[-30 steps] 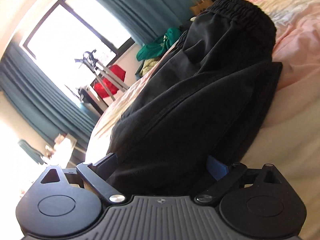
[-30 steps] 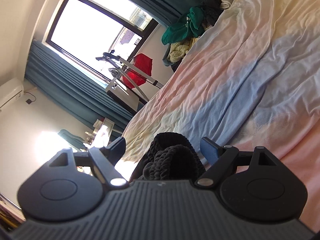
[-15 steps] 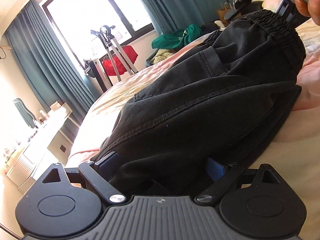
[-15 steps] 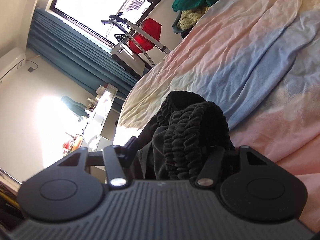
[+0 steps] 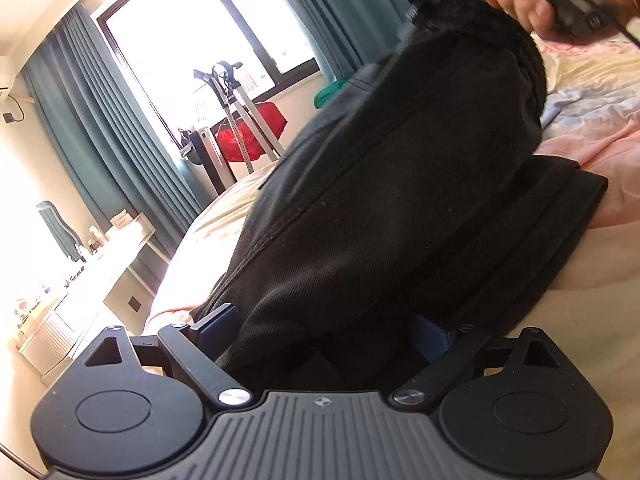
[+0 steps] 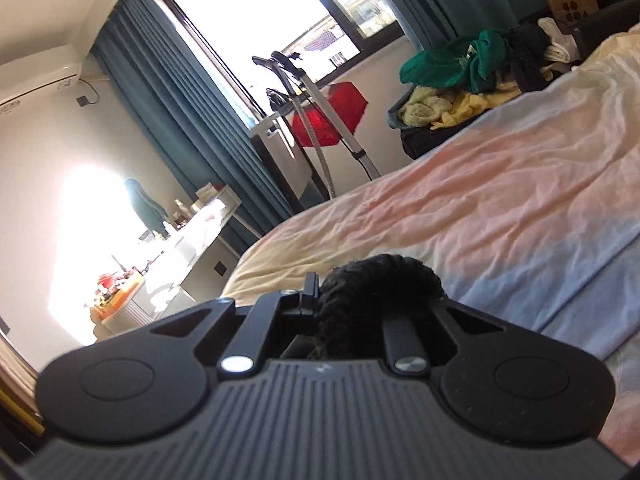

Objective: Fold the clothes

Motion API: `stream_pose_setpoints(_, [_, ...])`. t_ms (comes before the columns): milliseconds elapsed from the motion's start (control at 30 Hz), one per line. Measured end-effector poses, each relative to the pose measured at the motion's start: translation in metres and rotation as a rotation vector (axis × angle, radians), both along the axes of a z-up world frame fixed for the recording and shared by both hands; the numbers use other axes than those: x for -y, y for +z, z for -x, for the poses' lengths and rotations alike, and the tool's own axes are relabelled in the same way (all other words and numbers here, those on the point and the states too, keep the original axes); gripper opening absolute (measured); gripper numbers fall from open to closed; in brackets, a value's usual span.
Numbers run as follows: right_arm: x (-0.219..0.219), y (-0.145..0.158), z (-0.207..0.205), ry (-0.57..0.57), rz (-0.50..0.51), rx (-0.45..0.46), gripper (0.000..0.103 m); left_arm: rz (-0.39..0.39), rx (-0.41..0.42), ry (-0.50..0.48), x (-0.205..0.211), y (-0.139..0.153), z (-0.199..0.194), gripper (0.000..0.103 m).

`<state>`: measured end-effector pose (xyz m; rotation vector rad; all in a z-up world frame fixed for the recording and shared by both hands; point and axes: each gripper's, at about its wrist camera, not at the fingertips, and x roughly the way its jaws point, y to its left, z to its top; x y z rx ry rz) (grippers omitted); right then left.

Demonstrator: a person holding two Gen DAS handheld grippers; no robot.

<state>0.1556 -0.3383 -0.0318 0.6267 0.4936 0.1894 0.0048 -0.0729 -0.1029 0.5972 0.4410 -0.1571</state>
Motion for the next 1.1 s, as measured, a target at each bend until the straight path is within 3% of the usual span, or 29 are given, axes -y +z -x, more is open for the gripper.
stream_pose_setpoints(100, [0.021, -0.074, -0.020, -0.001, -0.027, -0.240, 0.013, 0.033, -0.013, 0.001, -0.002, 0.005, -0.006, 0.094])
stream_pose_setpoints(167, [0.031, -0.094, -0.024, 0.017, -0.091, -0.296, 0.013, 0.044, -0.013, 0.003, -0.003, 0.008, -0.008, 0.094])
stream_pose_setpoints(267, [0.035, -0.091, -0.018, 0.016, -0.163, -0.260, 0.013, 0.077, -0.029, 0.012, -0.009, 0.011, -0.013, 0.094])
stream_pose_setpoints(567, [0.022, -0.057, 0.009, -0.053, -0.133, -0.184, 0.014, 0.143, -0.037, 0.035, -0.019, 0.016, -0.016, 0.094])
stream_pose_setpoints(700, [0.018, -0.040, 0.041, -0.110, -0.182, -0.131, 0.026, 0.150, -0.031, 0.037, -0.023, 0.016, -0.010, 0.094])
stream_pose_setpoints(767, [0.017, -0.034, 0.057, -0.162, -0.191, -0.108, 0.044, 0.145, -0.022, 0.042, -0.024, 0.015, -0.006, 0.094])
stream_pose_setpoints(833, [0.015, -0.028, 0.073, -0.220, -0.165, -0.088, 0.079, 0.154, -0.021, 0.050, -0.027, 0.016, -0.004, 0.095])
stream_pose_setpoints(867, [0.014, -0.026, 0.081, -0.243, -0.148, -0.078, 0.084, 0.159, -0.020, 0.054, -0.028, 0.017, -0.003, 0.095])
stream_pose_setpoints(1100, [-0.001, -0.023, 0.119, -0.231, -0.036, -0.080, 0.086, 0.204, -0.027, 0.080, -0.035, 0.024, 0.006, 0.093])
